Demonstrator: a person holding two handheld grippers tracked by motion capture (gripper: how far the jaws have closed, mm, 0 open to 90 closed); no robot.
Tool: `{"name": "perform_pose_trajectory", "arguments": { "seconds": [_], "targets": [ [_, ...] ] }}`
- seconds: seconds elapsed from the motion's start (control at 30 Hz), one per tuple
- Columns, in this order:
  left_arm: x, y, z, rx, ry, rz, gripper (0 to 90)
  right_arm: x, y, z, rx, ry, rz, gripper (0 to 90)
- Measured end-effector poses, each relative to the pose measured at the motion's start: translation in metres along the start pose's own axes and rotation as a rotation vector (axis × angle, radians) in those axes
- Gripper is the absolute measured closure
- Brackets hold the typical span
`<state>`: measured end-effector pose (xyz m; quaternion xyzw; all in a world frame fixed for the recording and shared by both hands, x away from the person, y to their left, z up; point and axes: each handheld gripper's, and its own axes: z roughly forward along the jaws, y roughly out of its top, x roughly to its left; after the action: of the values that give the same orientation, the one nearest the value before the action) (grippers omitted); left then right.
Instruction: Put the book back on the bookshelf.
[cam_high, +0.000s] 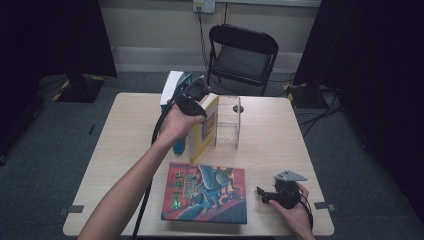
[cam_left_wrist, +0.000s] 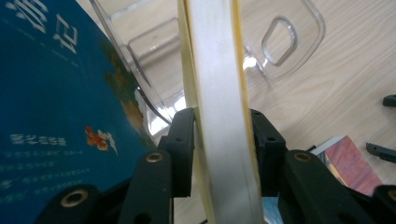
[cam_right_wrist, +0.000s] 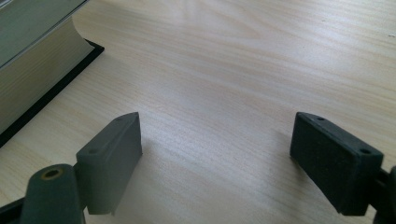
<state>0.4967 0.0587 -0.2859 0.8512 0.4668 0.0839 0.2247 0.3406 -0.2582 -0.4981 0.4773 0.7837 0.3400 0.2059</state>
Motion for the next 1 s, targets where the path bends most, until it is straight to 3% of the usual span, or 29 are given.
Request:
{"name": "perform_pose_trajectory", "arguments": {
  "seconds": [0.2,0.37,0.4,0.43,0.47,0.6,0.67,0.87,1.0],
  "targets": [
    [0.001,0.016,0.011,0.095,0.010,-0.028,68.4,0.000,0.000,0.000,0.001,0.001,-0.001,16.5],
    [-0.001,0.018,0.016,0.120,0.028,-0.037,71.3,0.000,0.000,0.000,0.001,0.002,-0.003,16.5],
    [-0.002,0.018,0.015,0.122,0.048,-0.028,73.3,0.000,0.000,0.000,0.001,0.002,-0.004,16.5],
    [-0.003,0.017,0.014,0.110,0.080,-0.027,75.3,0.000,0.000,0.000,0.002,0.002,-0.004,16.5],
    [-0.003,0.017,0.014,0.104,0.085,-0.030,75.6,0.000,0.000,0.000,0.002,0.002,-0.003,16.5],
    [0.002,0.015,0.012,0.072,0.055,-0.084,75.7,0.000,0.001,0.000,0.005,0.000,-0.002,16.4],
    [0.005,0.017,0.011,0.058,0.051,-0.090,75.7,0.000,0.001,0.000,0.003,0.001,-0.004,16.4],
    [0.011,0.032,0.013,-0.004,0.078,-0.126,75.7,0.000,0.001,0.001,0.003,0.001,-0.003,16.5],
    [0.018,0.042,0.021,-0.008,0.080,-0.166,75.7,0.000,0.001,0.001,0.002,0.001,-0.004,16.5]
  ]
}}
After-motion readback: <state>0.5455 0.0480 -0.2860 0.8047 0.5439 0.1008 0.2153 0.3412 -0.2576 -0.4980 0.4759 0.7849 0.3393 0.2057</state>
